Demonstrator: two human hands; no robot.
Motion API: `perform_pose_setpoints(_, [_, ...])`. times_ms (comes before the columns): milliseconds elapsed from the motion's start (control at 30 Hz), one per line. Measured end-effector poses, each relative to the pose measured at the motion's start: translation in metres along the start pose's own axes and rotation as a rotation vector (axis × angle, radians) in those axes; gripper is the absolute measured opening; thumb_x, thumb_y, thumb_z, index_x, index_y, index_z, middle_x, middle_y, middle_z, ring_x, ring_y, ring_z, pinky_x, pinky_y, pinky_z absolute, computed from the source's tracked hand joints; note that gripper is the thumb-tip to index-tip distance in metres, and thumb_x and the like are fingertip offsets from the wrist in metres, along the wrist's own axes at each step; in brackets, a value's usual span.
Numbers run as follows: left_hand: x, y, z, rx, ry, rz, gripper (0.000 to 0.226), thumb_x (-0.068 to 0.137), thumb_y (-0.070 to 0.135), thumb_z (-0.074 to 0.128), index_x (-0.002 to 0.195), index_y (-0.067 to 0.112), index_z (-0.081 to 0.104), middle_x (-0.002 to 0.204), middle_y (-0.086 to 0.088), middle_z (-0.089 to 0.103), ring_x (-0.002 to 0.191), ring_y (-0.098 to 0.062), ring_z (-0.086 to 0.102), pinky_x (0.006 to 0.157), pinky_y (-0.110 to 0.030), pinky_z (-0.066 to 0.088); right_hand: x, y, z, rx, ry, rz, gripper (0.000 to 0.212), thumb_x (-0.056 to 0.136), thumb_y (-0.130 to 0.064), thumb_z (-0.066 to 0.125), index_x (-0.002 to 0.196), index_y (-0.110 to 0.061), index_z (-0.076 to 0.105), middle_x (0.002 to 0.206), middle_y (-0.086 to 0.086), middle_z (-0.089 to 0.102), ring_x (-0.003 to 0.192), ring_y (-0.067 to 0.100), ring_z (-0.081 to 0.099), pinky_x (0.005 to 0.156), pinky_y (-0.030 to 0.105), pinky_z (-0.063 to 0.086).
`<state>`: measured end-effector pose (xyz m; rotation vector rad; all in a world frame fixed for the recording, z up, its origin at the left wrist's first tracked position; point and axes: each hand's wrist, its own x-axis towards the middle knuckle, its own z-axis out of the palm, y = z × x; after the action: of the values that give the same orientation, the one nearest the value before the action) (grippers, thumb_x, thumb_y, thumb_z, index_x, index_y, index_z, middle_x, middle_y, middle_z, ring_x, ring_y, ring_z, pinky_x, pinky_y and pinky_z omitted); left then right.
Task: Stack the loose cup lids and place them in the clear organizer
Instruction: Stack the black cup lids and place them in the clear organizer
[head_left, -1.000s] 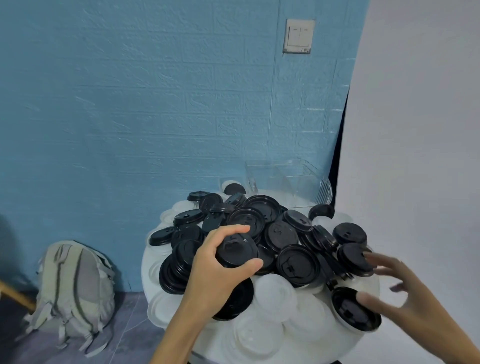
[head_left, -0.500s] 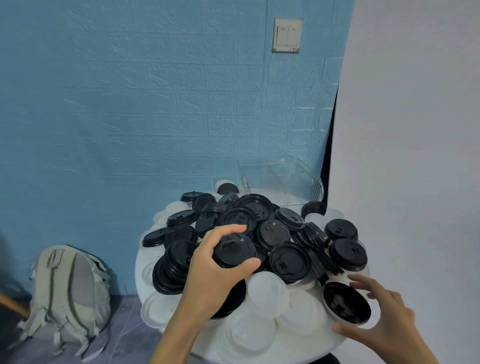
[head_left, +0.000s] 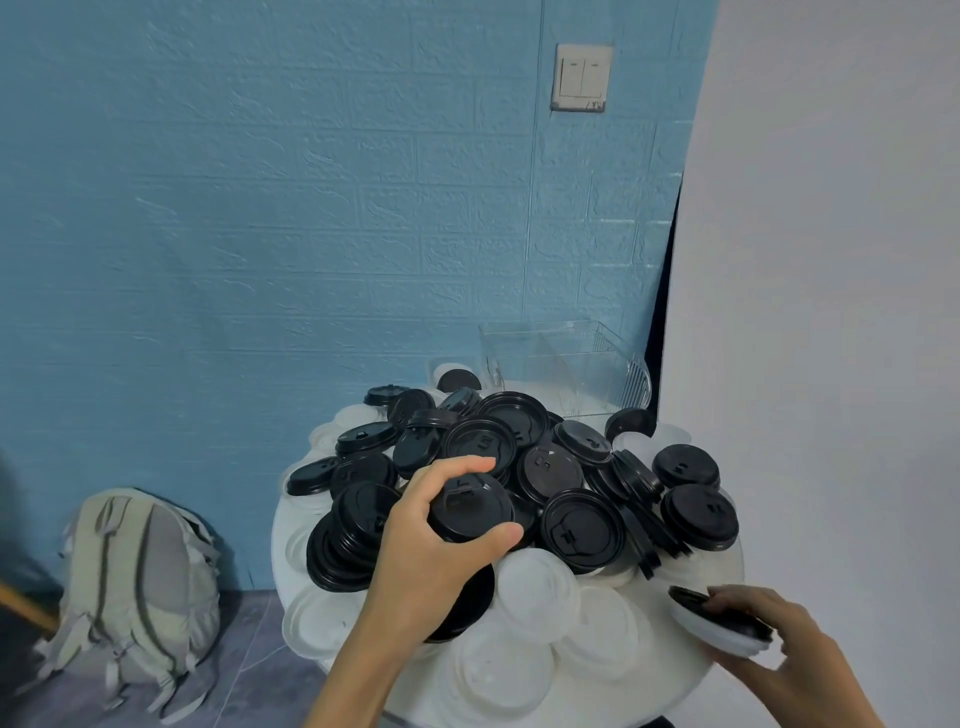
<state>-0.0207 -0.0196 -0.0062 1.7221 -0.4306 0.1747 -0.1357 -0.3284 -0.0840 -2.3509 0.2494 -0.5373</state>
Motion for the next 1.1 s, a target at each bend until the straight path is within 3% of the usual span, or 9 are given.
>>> perform_pose_setpoints(100, [0.0,0.001,0.0,-0.002,-0.003,0.003,0.055,0.07,0.018,0.093,0.111,0.047,0.069,0.118,0.019,0.067,0.111,0.0,0.063,0.089,-0.01,0.048,0.003,0.004,-0.006,0.059,0.069,0.004,0.075,0.064,-0.002,0.093,0.09,-0.064,0.062,0.09,-0.033,0.067,0.086,-0.006,0.06,0.072,0.008,0.045])
perform_pose_setpoints(200, [0.001,0.002,0.0,-0.005,-0.01,0.013,0.056,0.071,0.018,0.093,0.111,0.048,0.069,0.119,0.019,0.067,0.112,0.0,0.063,0.092,-0.014,0.048,0.016,-0.026,-0.022,0.22,0.146,-0.055,0.031,0.072,-0.04,0.088,0.095,-0.041,0.067,0.08,-0.015,0.068,0.069,0.003,0.059,0.069,0.005,0.041])
perform_pose_setpoints(233, [0.002,0.002,0.0,-0.003,-0.012,0.016,0.056,0.071,0.018,0.093,0.111,0.048,0.068,0.119,0.019,0.067,0.113,-0.001,0.063,0.095,-0.018,0.048,0.024,-0.039,-0.025,0.288,0.131,-0.071,0.033,0.077,-0.049,0.084,0.099,-0.032,0.068,0.082,-0.011,0.07,0.07,0.004,0.06,0.067,0.007,0.042])
perform_pose_setpoints(400, [0.002,0.005,0.005,-0.004,-0.021,0.038,0.058,0.07,0.017,0.093,0.112,0.048,0.068,0.118,0.017,0.068,0.113,-0.004,0.063,0.097,-0.022,0.05,0.06,-0.109,-0.007,0.553,-0.101,-0.089,0.037,0.075,-0.026,0.079,0.108,-0.031,0.063,0.091,0.0,0.071,0.069,0.02,0.067,0.057,0.032,0.055])
perform_pose_setpoints(467, [0.003,0.005,0.006,-0.006,-0.021,0.039,0.059,0.07,0.018,0.094,0.111,0.049,0.067,0.118,0.019,0.068,0.113,-0.002,0.063,0.096,-0.021,0.049,0.071,-0.126,0.007,0.553,-0.17,-0.113,0.042,0.076,-0.027,0.081,0.113,-0.026,0.062,0.087,-0.002,0.07,0.061,0.018,0.064,0.054,0.028,0.052])
perform_pose_setpoints(700, [0.005,0.0,-0.003,-0.03,-0.012,0.018,0.061,0.069,0.013,0.094,0.118,0.039,0.068,0.118,0.022,0.069,0.112,-0.002,0.064,0.094,-0.018,0.051,0.086,-0.15,0.03,0.63,-0.237,-0.169,0.055,0.077,-0.027,0.08,0.129,-0.03,0.062,0.109,-0.005,0.071,0.079,0.02,0.071,0.055,0.032,0.056])
perform_pose_setpoints(800, [0.007,0.0,-0.008,-0.03,-0.01,0.013,0.064,0.069,0.015,0.094,0.121,0.04,0.066,0.121,0.02,0.069,0.114,-0.004,0.065,0.098,-0.027,0.052,0.092,-0.155,0.033,0.677,-0.267,-0.166,0.049,0.081,-0.025,0.077,0.128,-0.026,0.063,0.111,-0.001,0.071,0.079,0.019,0.07,0.054,0.033,0.055])
perform_pose_setpoints(933, [0.009,-0.001,-0.011,-0.027,-0.014,0.012,0.07,0.068,0.014,0.095,0.126,0.04,0.064,0.121,0.024,0.068,0.115,0.0,0.064,0.101,-0.024,0.052,0.099,-0.158,0.035,0.831,-0.372,-0.075,0.044,0.087,-0.023,0.071,0.131,-0.02,0.065,0.113,0.009,0.07,0.082,0.017,0.066,0.057,0.028,0.055])
perform_pose_setpoints(1100, [0.01,-0.004,-0.006,-0.014,-0.017,0.018,0.08,0.064,0.032,0.096,0.135,0.044,0.059,0.13,0.021,0.066,0.124,0.0,0.058,0.108,-0.032,0.047,0.098,-0.171,0.048,0.669,-0.493,-0.067,0.038,0.097,-0.03,0.063,0.134,-0.023,0.06,0.107,0.01,0.067,0.073,0.015,0.064,0.056,0.028,0.052])
